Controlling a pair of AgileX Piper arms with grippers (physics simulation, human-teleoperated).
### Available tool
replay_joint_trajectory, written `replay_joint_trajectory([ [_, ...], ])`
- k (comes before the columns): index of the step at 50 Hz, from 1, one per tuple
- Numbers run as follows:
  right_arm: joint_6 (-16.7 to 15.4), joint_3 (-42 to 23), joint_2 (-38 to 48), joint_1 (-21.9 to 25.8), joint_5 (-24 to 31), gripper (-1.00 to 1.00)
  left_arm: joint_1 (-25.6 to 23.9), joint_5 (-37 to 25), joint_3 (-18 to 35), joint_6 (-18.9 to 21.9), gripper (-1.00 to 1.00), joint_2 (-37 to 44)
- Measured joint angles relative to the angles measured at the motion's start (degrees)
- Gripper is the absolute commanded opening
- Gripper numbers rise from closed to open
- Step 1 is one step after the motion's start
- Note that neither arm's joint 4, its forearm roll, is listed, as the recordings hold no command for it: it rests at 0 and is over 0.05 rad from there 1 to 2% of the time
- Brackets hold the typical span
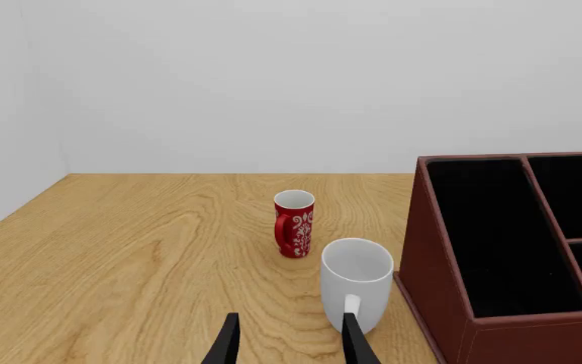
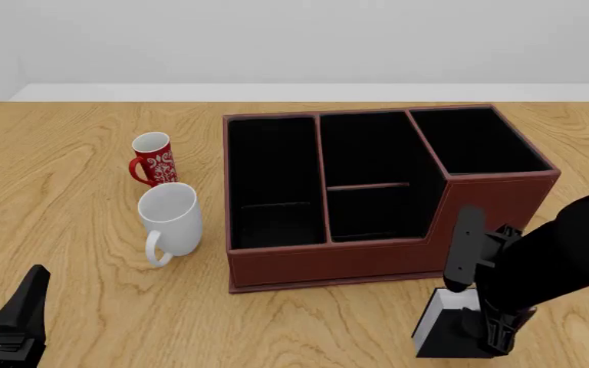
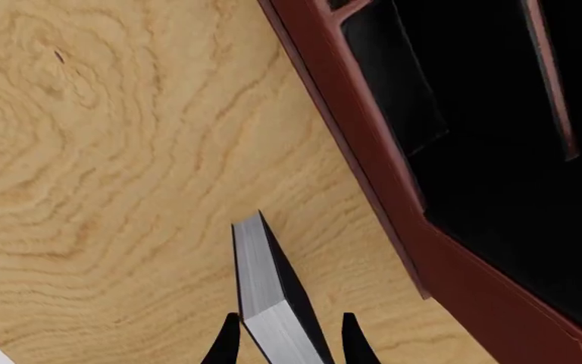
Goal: Pick up the book and place it in the right compartment of the caddy.
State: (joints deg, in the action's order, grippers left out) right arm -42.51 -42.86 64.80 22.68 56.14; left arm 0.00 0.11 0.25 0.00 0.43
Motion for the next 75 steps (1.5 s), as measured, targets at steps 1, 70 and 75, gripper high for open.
replay_joint_trajectory([
  [1, 0.14, 0.09, 0.1, 0.11, -0.08, 1.0, 0.0, 0.0, 0.0, 0.0, 1.0, 0.0],
  [70, 16.61, -14.3, -8.48, 19.69, 13.54, -1.0, 0.0, 0.0, 0.0, 0.0, 1.0, 0.0],
  [75, 17.68, -16.08, -8.23, 20.46, 13.67, -1.0, 0.0, 0.0, 0.0, 0.0, 1.0, 0.0],
])
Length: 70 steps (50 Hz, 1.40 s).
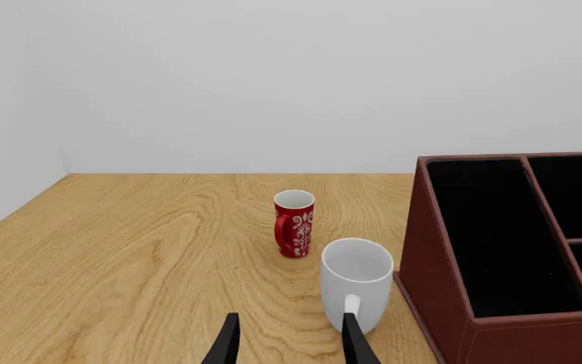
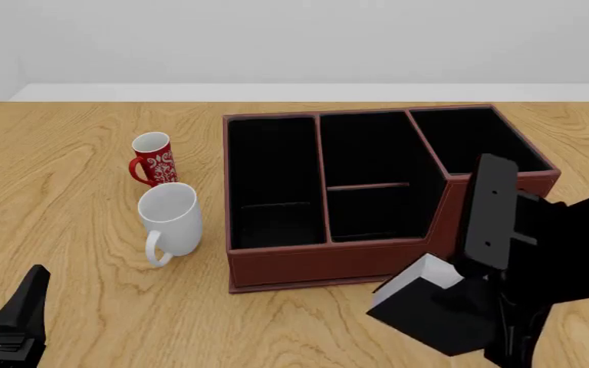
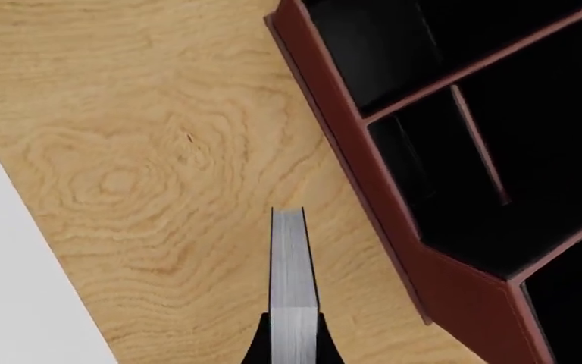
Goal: Pick up the book and place it in the right compartment of the caddy.
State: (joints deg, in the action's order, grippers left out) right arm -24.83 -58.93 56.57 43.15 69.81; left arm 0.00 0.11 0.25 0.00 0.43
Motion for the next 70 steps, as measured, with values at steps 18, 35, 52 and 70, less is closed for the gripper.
replay_joint_trajectory([
  [18, 0.43, -7.19, 1.68, -0.61, 0.09, -1.0, 0.0, 0.0, 0.0, 0.0, 1.0, 0.0],
  [35, -2.78, -13.96, 3.12, -3.27, 0.09, -1.0, 0.0, 0.0, 0.0, 0.0, 1.0, 0.0],
  [52, -7.95, -21.44, 4.2, -7.95, 0.09, -1.0, 0.0, 0.0, 0.0, 0.0, 1.0, 0.0],
  [70, -11.26, -30.7, 7.36, -11.71, 0.09, -1.0, 0.0, 0.0, 0.0, 0.0, 1.0, 0.0],
])
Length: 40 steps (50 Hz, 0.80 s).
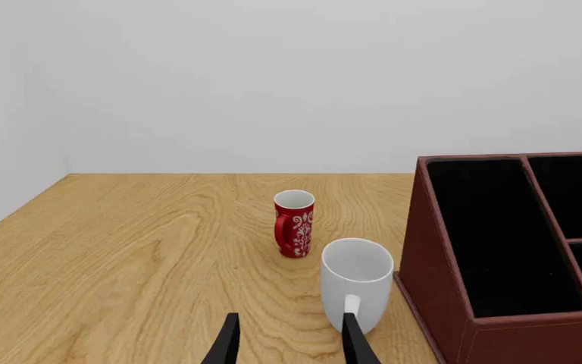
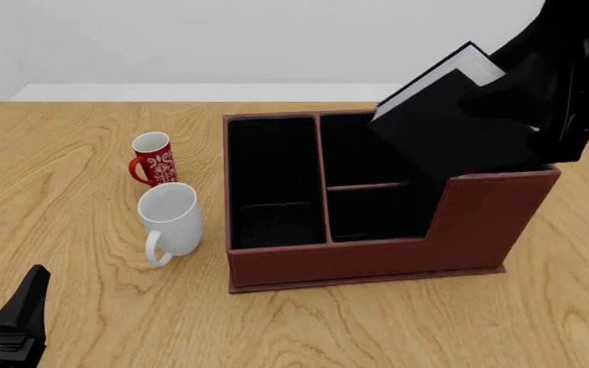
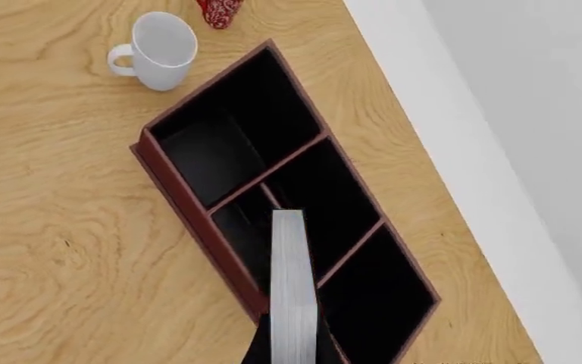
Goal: Pick up the book and place it in the right compartment of the caddy.
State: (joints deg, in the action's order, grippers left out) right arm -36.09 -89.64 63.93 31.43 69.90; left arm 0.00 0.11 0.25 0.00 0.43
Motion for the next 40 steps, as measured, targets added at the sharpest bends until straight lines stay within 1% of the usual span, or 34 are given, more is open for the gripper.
replay_joint_trajectory([
  [9, -0.99, -3.22, 1.3, -2.3, 0.0, -1.0, 0.0, 0.0, 0.0, 0.0, 1.0, 0.0],
  [20, -1.31, -7.26, 3.15, -5.99, 0.0, -1.0, 0.0, 0.0, 0.0, 0.0, 1.0, 0.0],
  [25, -0.75, -8.58, 4.04, -7.76, 0.0, -1.0, 0.0, 0.0, 0.0, 0.0, 1.0, 0.0],
  [40, 3.69, -10.49, 6.45, -10.89, 0.0, -1.0, 0.0, 0.0, 0.0, 0.0, 1.0, 0.0],
])
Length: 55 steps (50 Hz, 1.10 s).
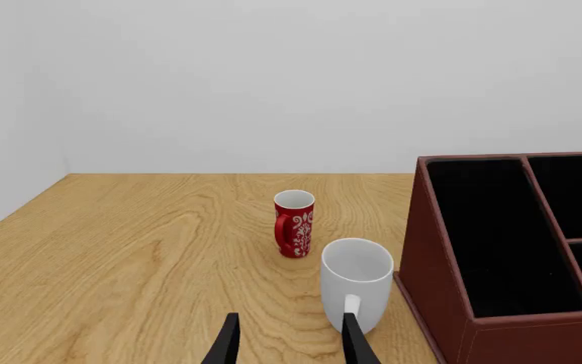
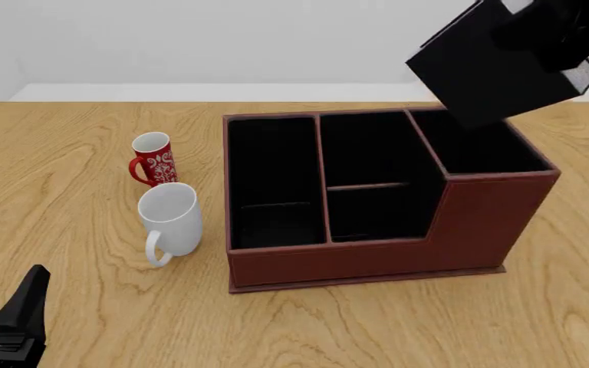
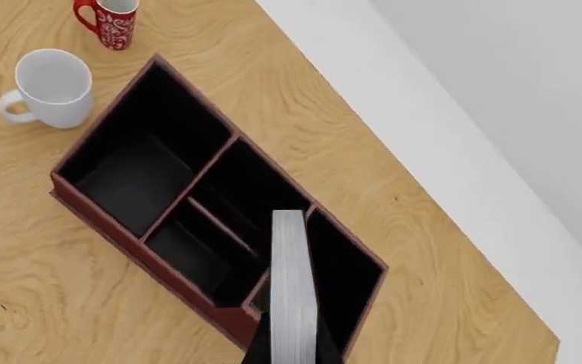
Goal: Pick up the book and place it in the right compartment of the caddy.
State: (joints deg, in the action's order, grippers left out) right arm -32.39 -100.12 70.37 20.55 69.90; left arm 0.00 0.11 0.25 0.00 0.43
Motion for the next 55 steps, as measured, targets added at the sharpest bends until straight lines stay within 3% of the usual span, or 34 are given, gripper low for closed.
replay_joint_trajectory([
  [29, 5.87, 1.83, 4.05, -7.88, 0.0, -1.0, 0.0, 0.0, 0.0, 0.0, 1.0, 0.0],
  [55, 5.58, 1.78, 8.66, -14.99, 0.0, -1.0, 0.0, 0.0, 0.0, 0.0, 1.0, 0.0],
])
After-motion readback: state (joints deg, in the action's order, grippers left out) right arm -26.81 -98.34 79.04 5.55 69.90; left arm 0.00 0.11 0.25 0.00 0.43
